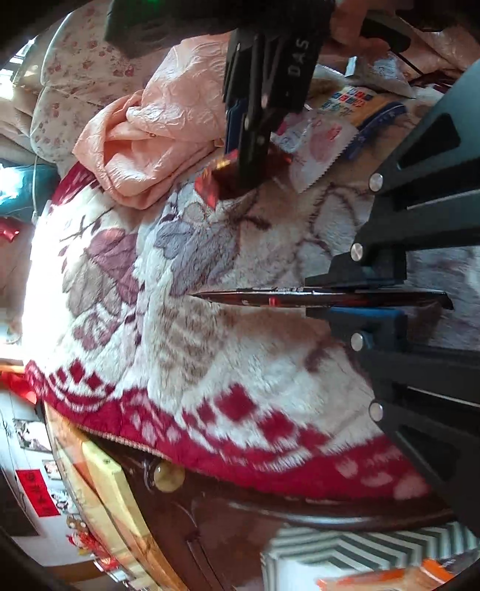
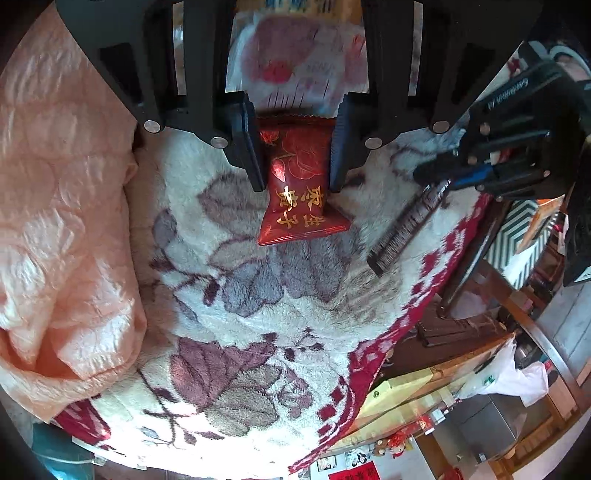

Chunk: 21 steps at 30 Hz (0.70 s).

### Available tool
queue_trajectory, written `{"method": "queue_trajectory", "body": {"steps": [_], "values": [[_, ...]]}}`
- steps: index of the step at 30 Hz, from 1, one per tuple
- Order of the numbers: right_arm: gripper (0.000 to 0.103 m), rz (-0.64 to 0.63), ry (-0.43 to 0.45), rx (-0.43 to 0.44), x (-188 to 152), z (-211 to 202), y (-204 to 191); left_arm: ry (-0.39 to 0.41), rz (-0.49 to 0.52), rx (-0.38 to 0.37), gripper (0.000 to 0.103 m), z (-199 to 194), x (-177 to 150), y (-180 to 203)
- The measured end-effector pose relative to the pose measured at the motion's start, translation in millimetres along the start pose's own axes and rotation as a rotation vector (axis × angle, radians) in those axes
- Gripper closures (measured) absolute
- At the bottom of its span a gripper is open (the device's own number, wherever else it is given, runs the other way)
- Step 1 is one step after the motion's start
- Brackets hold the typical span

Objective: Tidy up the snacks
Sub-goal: 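Grasp the red candy packet with the right gripper, then carry the coffee stick and red candy packet over the white box with both grippers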

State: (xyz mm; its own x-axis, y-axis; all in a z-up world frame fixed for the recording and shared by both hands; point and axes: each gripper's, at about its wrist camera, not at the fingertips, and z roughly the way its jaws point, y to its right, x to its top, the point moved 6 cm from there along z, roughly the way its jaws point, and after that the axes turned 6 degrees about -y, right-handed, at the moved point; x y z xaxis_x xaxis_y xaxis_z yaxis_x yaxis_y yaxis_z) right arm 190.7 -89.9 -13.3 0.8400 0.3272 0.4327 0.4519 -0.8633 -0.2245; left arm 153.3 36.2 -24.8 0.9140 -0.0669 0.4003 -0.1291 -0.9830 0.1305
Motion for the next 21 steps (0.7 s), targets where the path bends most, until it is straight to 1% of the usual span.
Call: {"method": "queue_trajectory", "body": {"steps": [4, 9, 14, 16, 21], "values": [[0.070, 0.000, 0.028, 0.018, -12.1, -17.4, -9.0, 0.039, -0.028, 0.016, 0.094, -25.1, -12.1, -8.9], [0.070, -0.026, 0.070, 0.061, -27.0, -40.7, -39.4, 0.082, -0.082, 0.019, 0.094, -59.7, -33.5, -23.2], [0.070, -0.062, 0.072, 0.091, -44.5, -49.7, -73.2, 0.111, -0.115, 0.065, 0.094, -88.1, -54.8, -35.4], [0.070, -0.068, 0.071, 0.104, -50.7, -50.9, -83.6, 0.120, -0.126, 0.095, 0.094, -98.9, -64.6, -40.8], [0.070, -0.090, 0.059, 0.130, -65.5, -52.4, -110.1, 0.143, -0.151, 0.141, 0.094, -117.5, -83.0, -53.7]]}}
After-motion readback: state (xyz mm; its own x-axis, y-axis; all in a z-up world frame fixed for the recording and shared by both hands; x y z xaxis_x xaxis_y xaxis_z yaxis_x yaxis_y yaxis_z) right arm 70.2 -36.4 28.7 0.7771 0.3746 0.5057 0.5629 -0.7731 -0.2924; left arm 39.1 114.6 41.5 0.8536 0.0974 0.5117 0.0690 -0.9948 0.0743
